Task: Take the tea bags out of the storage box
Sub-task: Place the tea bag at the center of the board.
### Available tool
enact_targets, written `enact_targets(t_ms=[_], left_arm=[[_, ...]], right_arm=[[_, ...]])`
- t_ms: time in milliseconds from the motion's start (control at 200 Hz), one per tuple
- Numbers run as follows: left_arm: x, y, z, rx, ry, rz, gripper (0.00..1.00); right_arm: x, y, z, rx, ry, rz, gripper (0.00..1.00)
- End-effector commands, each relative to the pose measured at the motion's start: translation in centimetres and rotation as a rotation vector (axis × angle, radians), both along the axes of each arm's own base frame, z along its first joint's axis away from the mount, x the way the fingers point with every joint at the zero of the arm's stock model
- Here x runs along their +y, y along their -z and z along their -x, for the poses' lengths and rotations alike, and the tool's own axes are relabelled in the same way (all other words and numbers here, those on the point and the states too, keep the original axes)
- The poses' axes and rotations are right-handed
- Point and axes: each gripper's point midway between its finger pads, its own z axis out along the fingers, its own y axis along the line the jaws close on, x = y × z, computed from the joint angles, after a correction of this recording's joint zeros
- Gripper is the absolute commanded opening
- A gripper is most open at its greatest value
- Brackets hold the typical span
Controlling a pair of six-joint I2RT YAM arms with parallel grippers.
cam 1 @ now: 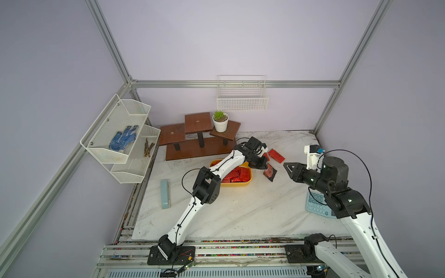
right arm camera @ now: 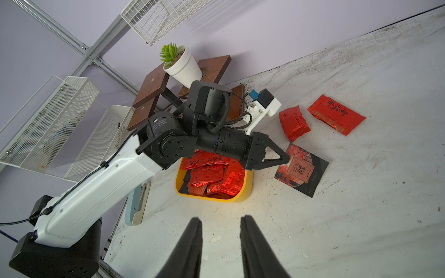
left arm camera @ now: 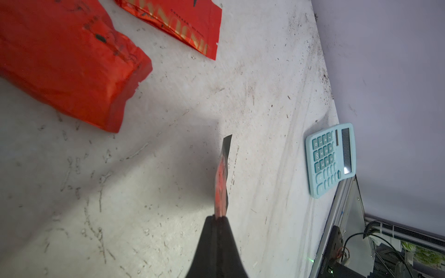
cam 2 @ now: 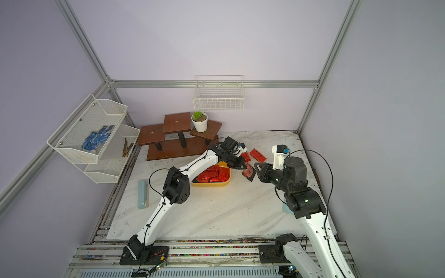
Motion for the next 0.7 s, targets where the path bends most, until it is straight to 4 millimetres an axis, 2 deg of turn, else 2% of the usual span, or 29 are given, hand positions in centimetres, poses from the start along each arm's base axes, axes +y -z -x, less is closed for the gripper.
enact_targets(t_ms=[0,100,170,285,425,520,695], left_arm=[[-0.6,-0.9,-2.1,-0.050,-0.055,0.043,0.04],[-0.8,-0.9,-2.4,-0.053,-0.070,0.054,0.11],[-0.7,-1.0,-2.7,-0.058,-0.087,0.054,0.30],[-0.6,-2.4,-3.1,-0.090,-0.100,0.067,0.51],[-0.5,-6.0,-3.2,-0.156,-0.103,0.102,0.56],[0.0,-8.6,-3.1,-0.201,-0.106,0.111,0.56],[2.1,-12.3,-1.8,-0.259,-0.128,0.096,0.56]], right_arm=[[-0.1,0.2,0.3,-0.002,-0.005,0.002,0.33],[-0.1,0.6,0.3,0.007,-0.005,0.004,0.33],[-0.1,0.9,0.3,0.012,-0.006,0.004,0.33],[-0.1,1.0,0.4,0.012,-0.006,0.006,0.34],[-0.1,0.9,0.4,0.007,-0.005,0.008,0.37],[-0.1,0.9,0.4,0.007,-0.005,0.005,0.39],[0.8,1.5,0.1,0.014,-0.053,-0.021,0.43]])
